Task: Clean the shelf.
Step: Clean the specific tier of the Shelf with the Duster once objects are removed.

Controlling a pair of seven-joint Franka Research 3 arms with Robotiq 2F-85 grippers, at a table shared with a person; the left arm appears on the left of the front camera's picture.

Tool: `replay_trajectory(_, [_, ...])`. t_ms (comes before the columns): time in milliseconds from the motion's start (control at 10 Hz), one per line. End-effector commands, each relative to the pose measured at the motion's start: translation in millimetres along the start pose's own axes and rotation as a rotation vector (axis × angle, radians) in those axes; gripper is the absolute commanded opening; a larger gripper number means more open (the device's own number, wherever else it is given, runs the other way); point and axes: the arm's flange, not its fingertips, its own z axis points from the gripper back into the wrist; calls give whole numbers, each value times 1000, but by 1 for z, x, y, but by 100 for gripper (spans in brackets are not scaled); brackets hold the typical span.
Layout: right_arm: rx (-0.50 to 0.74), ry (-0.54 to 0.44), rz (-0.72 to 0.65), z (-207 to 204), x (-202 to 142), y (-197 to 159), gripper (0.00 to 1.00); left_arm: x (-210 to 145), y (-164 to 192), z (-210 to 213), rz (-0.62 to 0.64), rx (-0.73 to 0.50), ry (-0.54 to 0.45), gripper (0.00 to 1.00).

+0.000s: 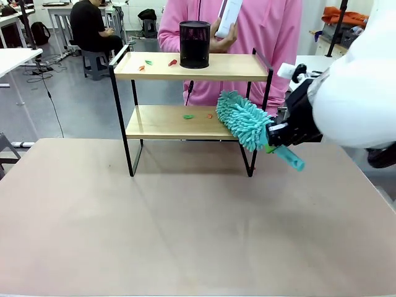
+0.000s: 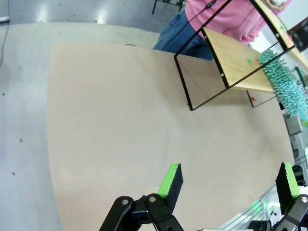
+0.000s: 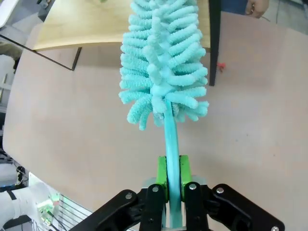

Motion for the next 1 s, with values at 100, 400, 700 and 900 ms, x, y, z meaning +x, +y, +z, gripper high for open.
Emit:
replay_trajectory(100, [-14, 20, -14, -22, 7, 19, 12, 0, 0, -2, -18, -16, -16, 100])
replay_trajectory(400, [45, 15, 14, -36, 16, 27, 12, 0, 0, -2, -18, -16, -16, 100])
replay_trajectory(700, [72, 18, 53, -47, 27, 42, 12, 0, 0, -2, -18, -16, -16, 100])
replay_trajectory(900, [75, 24, 74, -55, 33, 52, 12, 0, 0, -2, -18, -16, -16, 100])
